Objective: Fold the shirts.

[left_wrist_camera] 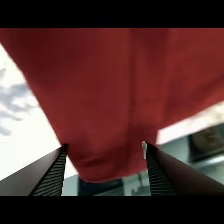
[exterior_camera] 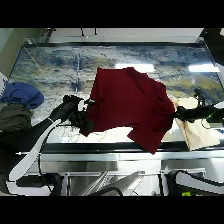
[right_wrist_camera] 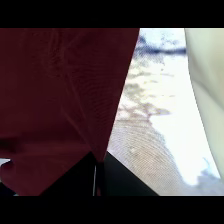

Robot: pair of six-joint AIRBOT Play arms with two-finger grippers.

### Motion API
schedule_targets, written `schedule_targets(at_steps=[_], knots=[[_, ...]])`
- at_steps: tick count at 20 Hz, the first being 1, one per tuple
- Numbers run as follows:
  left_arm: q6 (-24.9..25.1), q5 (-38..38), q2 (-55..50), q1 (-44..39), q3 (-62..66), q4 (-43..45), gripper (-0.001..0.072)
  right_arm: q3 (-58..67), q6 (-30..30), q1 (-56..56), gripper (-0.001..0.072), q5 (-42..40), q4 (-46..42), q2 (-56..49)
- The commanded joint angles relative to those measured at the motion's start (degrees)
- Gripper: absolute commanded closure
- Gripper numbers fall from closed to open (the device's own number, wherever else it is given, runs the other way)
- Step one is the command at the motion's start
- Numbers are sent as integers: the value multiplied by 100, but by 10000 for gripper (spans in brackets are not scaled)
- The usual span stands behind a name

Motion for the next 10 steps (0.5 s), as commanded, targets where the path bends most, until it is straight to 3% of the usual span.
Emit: schedule_targets(at_steps=[1,5,6,7,10], knots=[[-339,-4,-131,-61,-4,407,176,4,-22,-2,693,2,98,0],[-385,20,-284,-146,-2,422,179,4,-22,-2,692,2,120,0],[-385,22,-310,-149,-2,402,276,4,-20,-2,693,2,122,0],[-374,20,-304,-146,-2,407,671,4,-22,-2,693,2,122,0],[-146,4,-24,-109,-2,402,695,4,-17,-7,693,4,122,0]])
